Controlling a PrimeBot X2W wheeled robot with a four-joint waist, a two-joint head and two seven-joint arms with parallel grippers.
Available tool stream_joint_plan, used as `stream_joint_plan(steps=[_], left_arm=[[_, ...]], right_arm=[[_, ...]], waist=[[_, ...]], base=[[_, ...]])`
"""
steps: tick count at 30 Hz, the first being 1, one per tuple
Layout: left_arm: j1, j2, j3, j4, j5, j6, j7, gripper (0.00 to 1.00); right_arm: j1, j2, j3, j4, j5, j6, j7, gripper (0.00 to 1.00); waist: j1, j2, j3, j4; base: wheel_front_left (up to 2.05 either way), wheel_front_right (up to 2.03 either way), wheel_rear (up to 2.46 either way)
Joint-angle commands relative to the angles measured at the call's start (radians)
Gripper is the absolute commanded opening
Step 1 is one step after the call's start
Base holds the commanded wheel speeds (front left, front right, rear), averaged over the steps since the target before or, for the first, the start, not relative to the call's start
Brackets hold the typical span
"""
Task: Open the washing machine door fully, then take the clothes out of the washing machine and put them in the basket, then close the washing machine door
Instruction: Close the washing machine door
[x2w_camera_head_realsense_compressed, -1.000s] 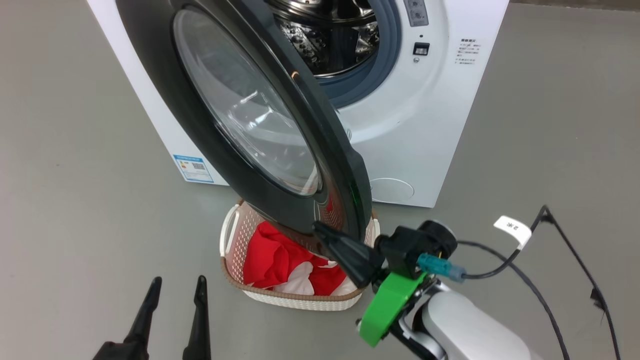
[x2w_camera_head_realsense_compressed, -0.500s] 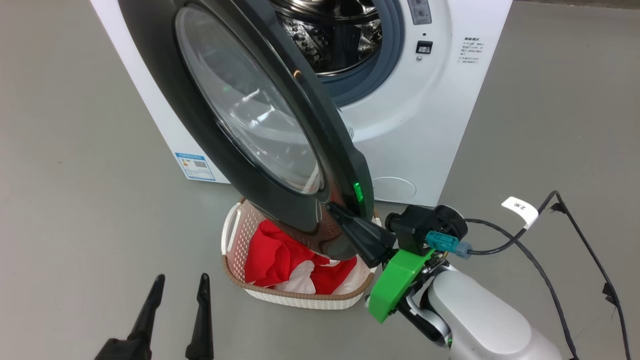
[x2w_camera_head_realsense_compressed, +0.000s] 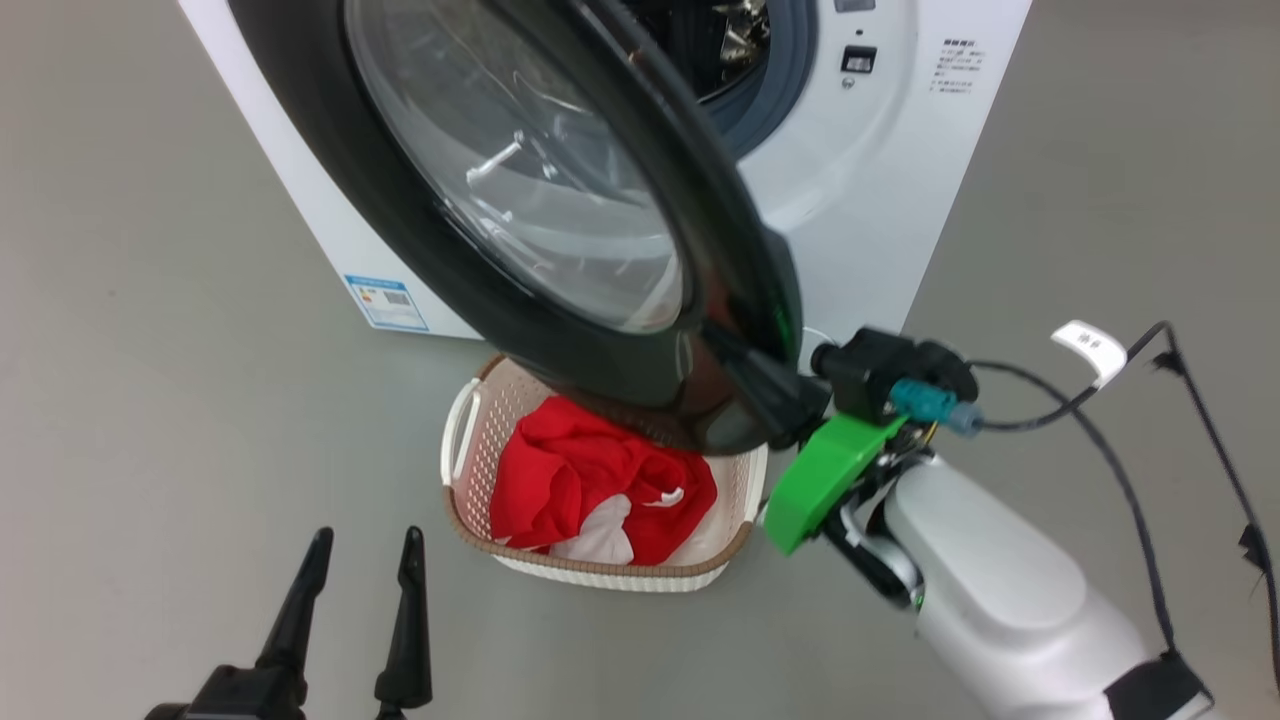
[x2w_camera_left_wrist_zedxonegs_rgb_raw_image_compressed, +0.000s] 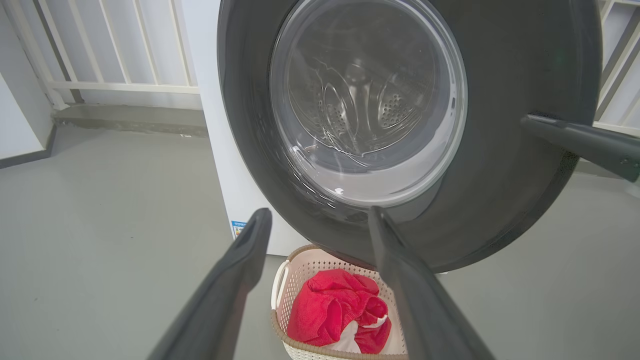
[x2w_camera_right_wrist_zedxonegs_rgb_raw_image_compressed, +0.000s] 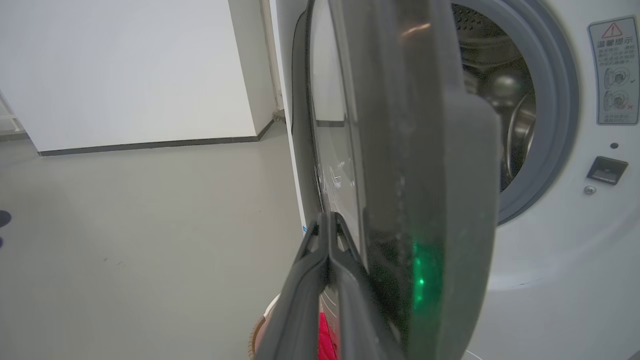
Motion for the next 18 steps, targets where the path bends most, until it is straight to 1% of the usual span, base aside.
stream_joint_plan(steps=[1,8,18], left_arm=[[-0.040,0.010,0.029,-0.028,-0.008,0.002,-0.015,1.00],[-0.075,0.004,0.021,-0.032,-0.009,-0.001,-0.030,1.00],[-0.142,-0.011,0.007,-0.024,-0.010,-0.012,-0.054,1.00]], right_arm=[[-0.038,0.010,-0.012,-0.008,-0.009,-0.001,-0.015,0.00],[-0.147,0.010,-0.090,0.073,-0.045,-0.001,-0.019,0.00],[-0.320,0.010,-0.160,0.197,-0.095,-0.001,-0.022,0.00]], waist=[[0.0000,0.0000,0.017,0.001],[0.0000,0.0000,0.077,0.006],[0.0000,0.0000,0.166,0.028]], base=[[0.00,0.00,0.00],[0.00,0.00,0.00],[0.00,0.00,0.00]])
